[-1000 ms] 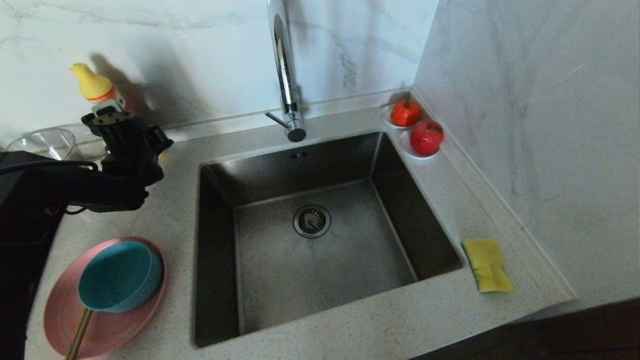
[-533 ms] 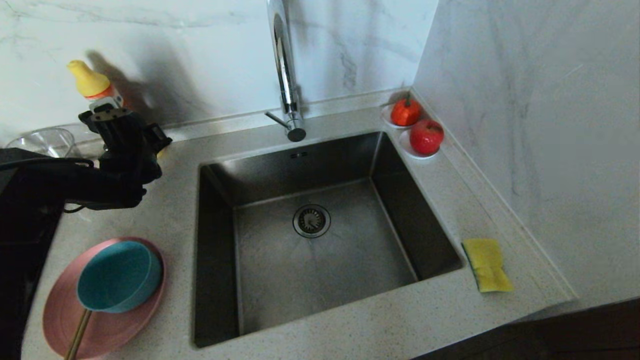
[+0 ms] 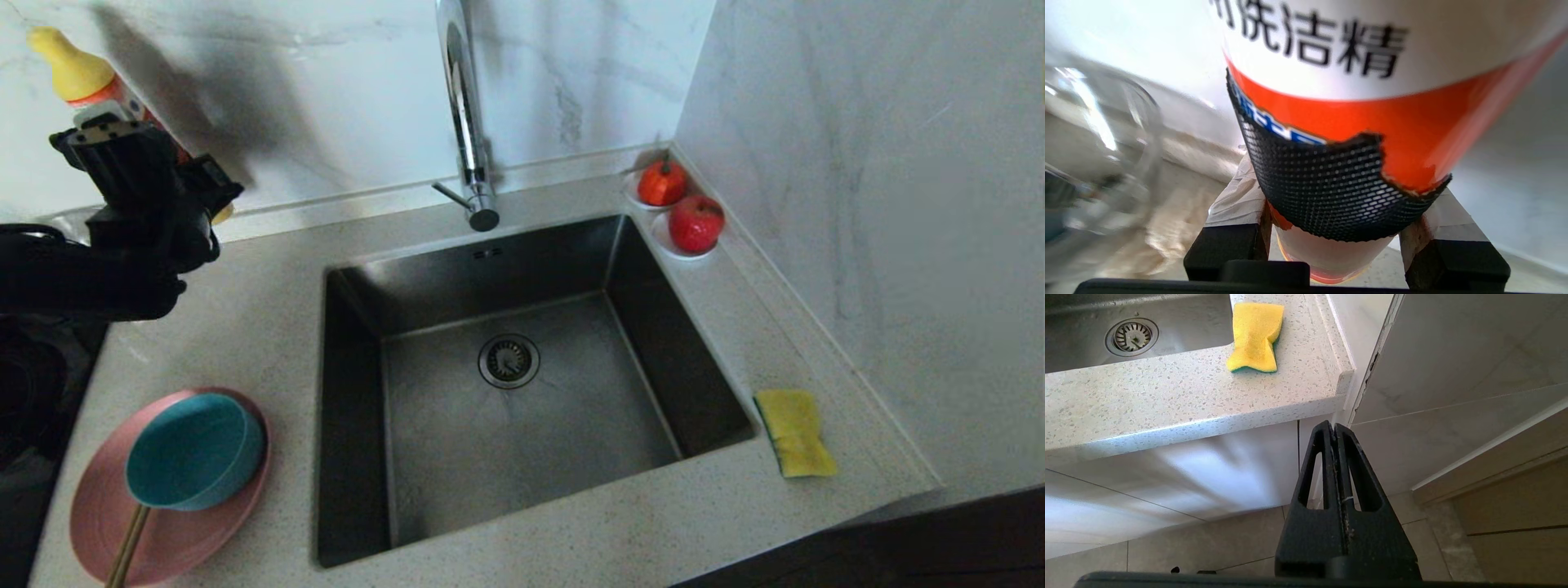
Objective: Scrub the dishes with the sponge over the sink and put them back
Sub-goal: Squeeze it onto the sponge
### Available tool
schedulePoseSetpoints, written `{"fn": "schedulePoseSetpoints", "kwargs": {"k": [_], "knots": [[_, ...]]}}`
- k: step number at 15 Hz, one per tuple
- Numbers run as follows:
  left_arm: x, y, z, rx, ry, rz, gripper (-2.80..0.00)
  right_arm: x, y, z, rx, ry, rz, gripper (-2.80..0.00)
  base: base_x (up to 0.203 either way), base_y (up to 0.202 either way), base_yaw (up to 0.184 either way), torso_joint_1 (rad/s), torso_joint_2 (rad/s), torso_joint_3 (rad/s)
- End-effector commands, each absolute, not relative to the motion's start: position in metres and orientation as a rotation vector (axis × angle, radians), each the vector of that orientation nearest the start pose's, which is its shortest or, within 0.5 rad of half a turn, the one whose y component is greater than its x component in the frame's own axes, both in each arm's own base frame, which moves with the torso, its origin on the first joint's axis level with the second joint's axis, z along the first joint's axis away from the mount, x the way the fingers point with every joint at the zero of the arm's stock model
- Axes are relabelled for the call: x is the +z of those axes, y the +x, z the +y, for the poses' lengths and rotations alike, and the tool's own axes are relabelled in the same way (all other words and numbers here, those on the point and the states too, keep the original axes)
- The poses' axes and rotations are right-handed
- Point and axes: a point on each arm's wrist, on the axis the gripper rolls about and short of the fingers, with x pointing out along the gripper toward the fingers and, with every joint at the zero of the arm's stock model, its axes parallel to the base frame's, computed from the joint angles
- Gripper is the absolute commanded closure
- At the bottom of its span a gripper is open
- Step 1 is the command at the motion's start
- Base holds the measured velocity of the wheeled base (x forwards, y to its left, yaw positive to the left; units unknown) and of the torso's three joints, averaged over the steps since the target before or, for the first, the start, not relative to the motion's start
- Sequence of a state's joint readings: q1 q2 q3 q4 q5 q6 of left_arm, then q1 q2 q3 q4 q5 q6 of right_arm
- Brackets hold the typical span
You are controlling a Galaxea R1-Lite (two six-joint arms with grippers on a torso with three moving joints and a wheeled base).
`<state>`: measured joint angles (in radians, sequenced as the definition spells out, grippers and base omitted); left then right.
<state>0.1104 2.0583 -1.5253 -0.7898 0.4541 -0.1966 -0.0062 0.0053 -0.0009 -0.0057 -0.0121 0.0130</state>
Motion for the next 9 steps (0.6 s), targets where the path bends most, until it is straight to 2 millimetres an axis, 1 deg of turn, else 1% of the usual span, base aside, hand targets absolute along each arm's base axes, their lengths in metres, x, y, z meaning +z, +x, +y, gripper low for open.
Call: {"fn": "schedulePoseSetpoints", "kwargs": {"k": [1,4,6,8,9], "knots": [[0.309,0.382,0.051,0.515,-0.245,-0.395,0.00,0.077,-0.022,0.000,-0.018,0.013,-0.002,0.00,0.000,0.000,0.000,0.000,0.00,0.000],[0.343,0.339,0.037,0.447,-0.240,-0.401,0.00,0.076,-0.022,0.000,-0.018,0.013,-0.001,0.00,0.000,0.000,0.000,0.000,0.00,0.000],[0.368,0.303,0.026,0.385,-0.220,-0.395,0.00,0.077,-0.022,0.000,-0.018,0.013,-0.001,0.00,0.000,0.000,0.000,0.000,0.00,0.000],[0.389,0.268,0.009,0.314,-0.155,-0.395,0.00,0.077,-0.022,0.000,-0.018,0.012,-0.002,0.00,0.000,0.000,0.000,0.000,0.00,0.000],[0.396,0.252,-0.004,0.265,-0.104,-0.399,0.00,0.077,-0.022,0.000,-0.018,0.013,-0.002,0.00,0.000,0.000,0.000,0.000,0.00,0.000]]}}
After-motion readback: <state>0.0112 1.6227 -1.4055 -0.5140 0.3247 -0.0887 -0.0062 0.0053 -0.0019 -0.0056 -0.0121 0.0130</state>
